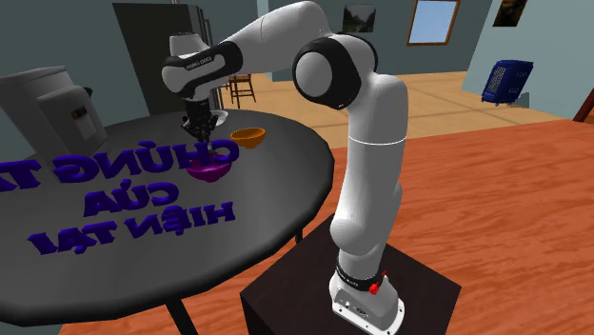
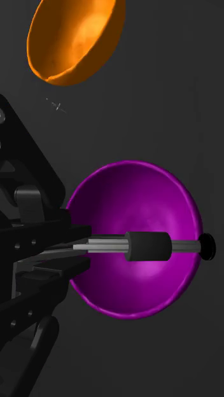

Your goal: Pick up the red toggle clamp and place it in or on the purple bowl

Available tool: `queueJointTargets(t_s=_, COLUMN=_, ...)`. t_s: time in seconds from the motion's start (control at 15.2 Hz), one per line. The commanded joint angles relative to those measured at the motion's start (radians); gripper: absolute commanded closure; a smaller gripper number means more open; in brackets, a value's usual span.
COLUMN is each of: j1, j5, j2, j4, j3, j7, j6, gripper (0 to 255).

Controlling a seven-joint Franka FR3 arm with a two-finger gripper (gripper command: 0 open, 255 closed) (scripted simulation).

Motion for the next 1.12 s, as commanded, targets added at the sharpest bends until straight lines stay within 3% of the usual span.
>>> queueJointTargets(t_s=0.0, j1=0.001, j5=-0.002, j2=0.013, j4=-0.005, j3=0.001, j7=0.005, j6=0.019, gripper=255)
queueJointTargets(t_s=0.73, j1=0.001, j5=-0.01, j2=0.048, j4=-0.118, j3=-0.001, j7=0.017, j6=0.166, gripper=255)
queueJointTargets(t_s=1.06, j1=0.001, j5=-0.01, j2=0.048, j4=-0.118, j3=-0.001, j7=0.017, j6=0.166, gripper=255)
